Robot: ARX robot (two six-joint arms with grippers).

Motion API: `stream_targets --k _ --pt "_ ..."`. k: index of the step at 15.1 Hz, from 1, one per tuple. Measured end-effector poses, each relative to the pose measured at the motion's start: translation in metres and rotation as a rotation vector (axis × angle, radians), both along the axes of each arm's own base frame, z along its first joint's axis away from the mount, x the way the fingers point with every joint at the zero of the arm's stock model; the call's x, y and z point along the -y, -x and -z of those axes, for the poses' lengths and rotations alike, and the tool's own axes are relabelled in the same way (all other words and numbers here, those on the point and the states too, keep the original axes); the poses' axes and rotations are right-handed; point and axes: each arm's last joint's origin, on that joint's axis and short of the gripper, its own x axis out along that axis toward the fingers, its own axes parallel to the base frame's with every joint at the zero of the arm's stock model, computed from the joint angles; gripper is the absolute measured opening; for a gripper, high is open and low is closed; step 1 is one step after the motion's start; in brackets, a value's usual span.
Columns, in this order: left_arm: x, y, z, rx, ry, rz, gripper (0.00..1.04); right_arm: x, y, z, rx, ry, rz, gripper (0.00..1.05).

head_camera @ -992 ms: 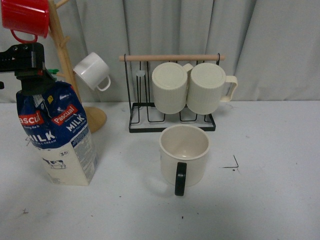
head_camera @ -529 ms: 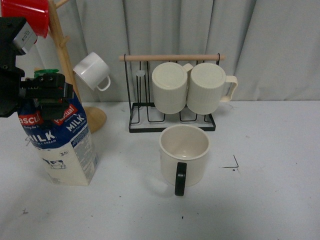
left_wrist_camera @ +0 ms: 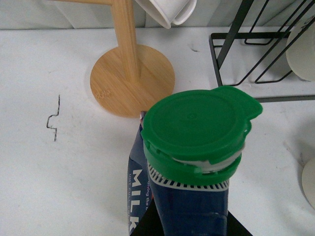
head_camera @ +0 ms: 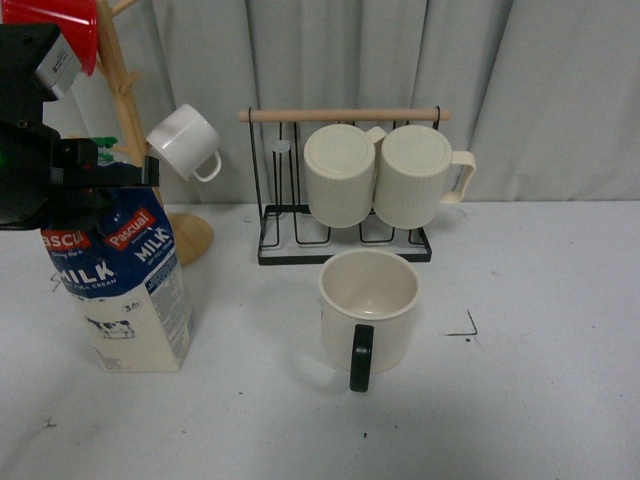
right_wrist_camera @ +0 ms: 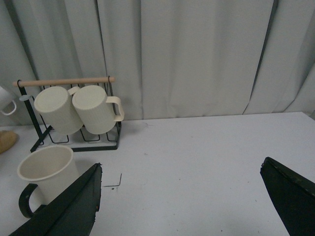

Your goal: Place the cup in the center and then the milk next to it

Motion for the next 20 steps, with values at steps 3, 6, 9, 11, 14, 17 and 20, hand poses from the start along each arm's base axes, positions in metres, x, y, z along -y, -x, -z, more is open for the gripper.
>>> stream_targets --k 3,6,9,11,14,17,20 --pt "0.014 0.002 -0.006 0.005 -0.019 0.007 0.04 0.0 0.0 0.0 0.0 0.0 0.0 0.98" --pt "0.036 -0.002 -0.021 0.057 -0.006 0.039 0.04 0.0 0.0 0.0 0.0 0.0 0.0 0.98" --pt "0.057 -0.003 -0.031 0.105 0.018 0.053 0.04 0.0 0.0 0.0 0.0 0.0 0.0 0.98" --pt "0.069 -0.002 -0.023 0.094 0.014 0.061 0.04 0.0 0.0 0.0 0.0 0.0 0.0 0.98" --pt "0.083 -0.002 -0.01 0.067 0.0 0.069 0.04 0.0 0.0 0.0 0.0 0.0 0.0 0.98" --pt "0.092 0.001 -0.012 0.088 -0.001 0.071 0.04 0.0 0.0 0.0 0.0 0.0 0.0 0.98" --pt "0.101 0.003 -0.007 0.074 -0.008 0.075 0.04 0.0 0.0 0.0 0.0 0.0 0.0 0.98"
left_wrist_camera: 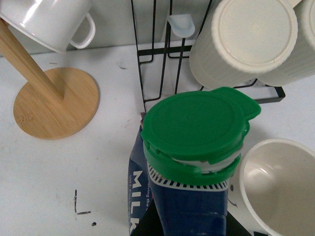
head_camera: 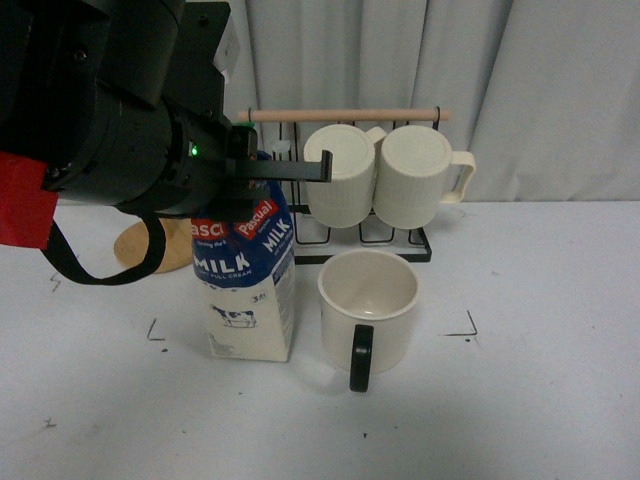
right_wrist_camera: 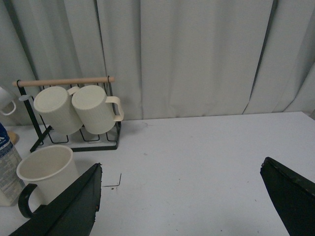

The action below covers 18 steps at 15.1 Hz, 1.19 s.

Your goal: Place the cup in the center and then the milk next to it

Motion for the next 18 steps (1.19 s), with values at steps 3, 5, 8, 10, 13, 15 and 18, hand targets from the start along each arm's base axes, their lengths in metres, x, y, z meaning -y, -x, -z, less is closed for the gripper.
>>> stream_targets --k 3,5,8,10,13,15,18 --pt "0.012 0.003 0.005 -0.02 -0.007 0.018 0.04 0.0 0.0 0.0 0.0 0.0 0.0 0.98" --pt "0.013 -0.003 -0.004 -0.026 0.101 -0.006 0.5 0.0 0.0 0.0 0.0 0.0 0.0 0.98" --pt "0.003 0.001 -0.018 -0.007 0.186 -0.029 0.77 0.0 0.0 0.0 0.0 0.0 0.0 0.98" --pt "-0.023 0.015 -0.051 0.121 0.295 -0.073 1.0 0.0 0.0 0.0 0.0 0.0 0.0 0.98" --pt "-0.039 0.024 -0.064 0.196 0.323 -0.1 0.97 0.0 0.0 0.0 0.0 0.0 0.0 0.98" --pt "-0.05 0.03 -0.073 0.249 0.341 -0.122 0.98 0.0 0.0 0.0 0.0 0.0 0.0 0.98" --pt "-0.1 0.07 -0.097 0.391 0.349 -0.22 0.98 0.0 0.0 0.0 0.0 0.0 0.0 0.98"
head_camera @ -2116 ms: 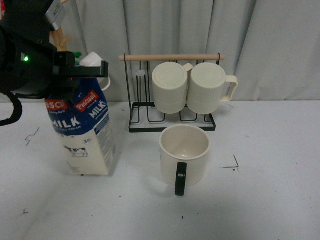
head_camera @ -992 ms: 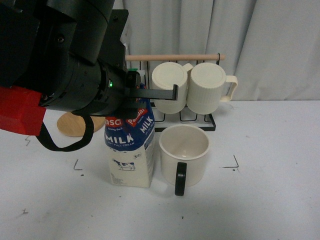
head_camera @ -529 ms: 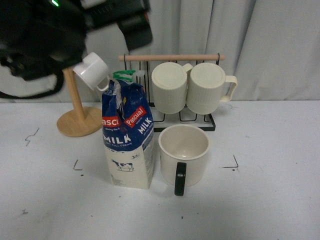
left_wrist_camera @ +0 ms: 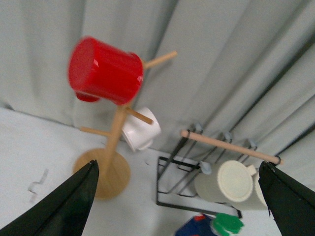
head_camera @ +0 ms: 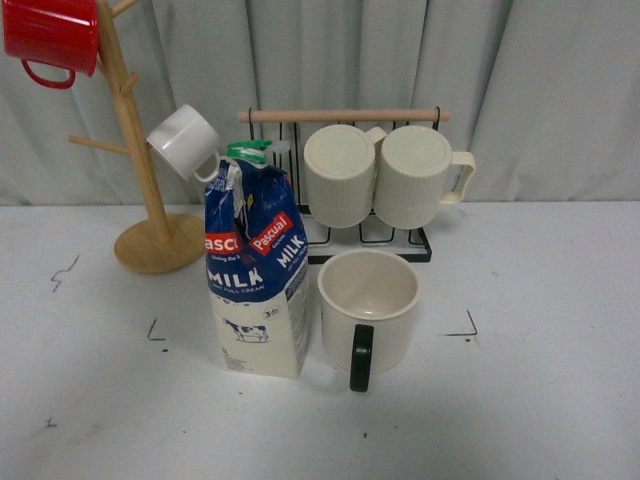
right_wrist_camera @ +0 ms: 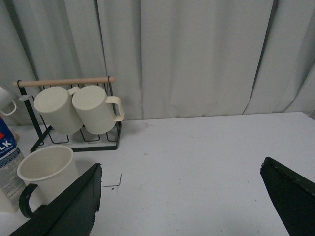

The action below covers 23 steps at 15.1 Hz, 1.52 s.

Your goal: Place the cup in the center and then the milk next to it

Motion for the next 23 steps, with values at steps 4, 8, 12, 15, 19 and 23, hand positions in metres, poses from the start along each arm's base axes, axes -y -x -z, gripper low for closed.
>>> stream_targets --k 4,8,12,15,19,23 --pt "-0.036 0.063 0.028 0.169 -0.304 0.015 0.5 0.0 0.0 0.0 0.0 0.0 0.0 0.98" --pt "-0.048 0.094 0.07 0.145 -0.35 0.023 0.02 0.0 0.0 0.0 0.0 0.0 0.0 0.98" --pt "-0.048 0.113 0.091 0.131 -0.35 0.025 0.02 0.0 0.0 0.0 0.0 0.0 0.0 0.98" --pt "-0.048 0.123 0.099 0.13 -0.35 0.026 0.02 0.0 0.0 0.0 0.0 0.0 0.0 0.98" --pt "-0.048 0.134 0.105 0.136 -0.351 0.025 0.02 0.0 0.0 0.0 0.0 0.0 0.0 0.98" --pt "-0.048 0.142 0.113 0.148 -0.351 0.023 0.02 0.0 0.0 0.0 0.0 0.0 0.0 0.98"
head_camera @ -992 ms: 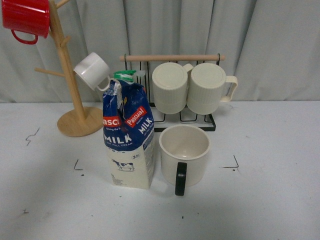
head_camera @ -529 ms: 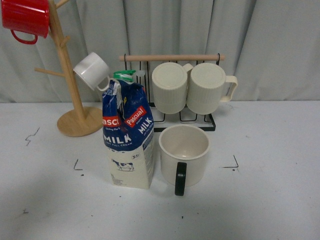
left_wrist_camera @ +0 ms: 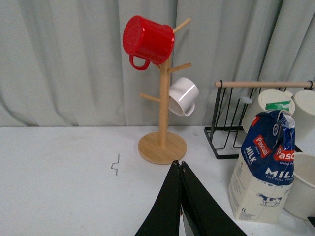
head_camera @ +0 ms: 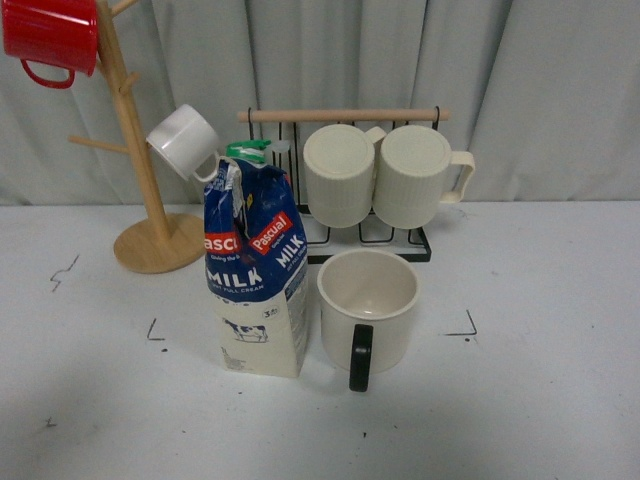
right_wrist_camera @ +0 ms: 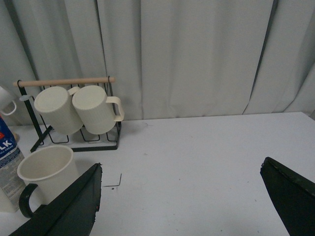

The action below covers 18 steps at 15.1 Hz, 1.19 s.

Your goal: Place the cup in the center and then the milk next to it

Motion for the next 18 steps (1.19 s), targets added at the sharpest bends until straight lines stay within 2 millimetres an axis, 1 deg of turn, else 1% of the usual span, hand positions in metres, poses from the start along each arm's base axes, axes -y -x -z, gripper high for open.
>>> stream_targets --k 8,10,11,14,15,17,18 --pt "0.0 0.009 0.001 -0.003 0.0 0.0 0.02 0.0 0.0 0.0 0.0 0.0 0.0 0.98" --pt "0.0 0.019 0.006 -0.039 0.0 0.001 0.02 0.0 0.0 0.0 0.0 0.0 0.0 0.98" --pt "0.0 0.02 0.001 0.01 0.0 0.002 0.02 0.0 0.0 0.0 0.0 0.0 0.0 0.98" --pt "0.0 0.02 0.004 -0.016 0.0 0.001 0.02 0.0 0.0 0.0 0.0 0.0 0.0 0.98" --pt "0.0 0.02 0.004 -0.01 0.0 0.0 0.04 0.0 0.0 0.0 0.0 0.0 0.0 0.98" --pt "0.0 0.02 0.004 -0.013 0.0 0.001 0.22 0.0 0.0 0.0 0.0 0.0 0.0 0.98" --pt "0.0 0.02 0.004 -0.013 0.0 0.0 0.33 0.0 0.0 0.0 0.0 0.0 0.0 0.98"
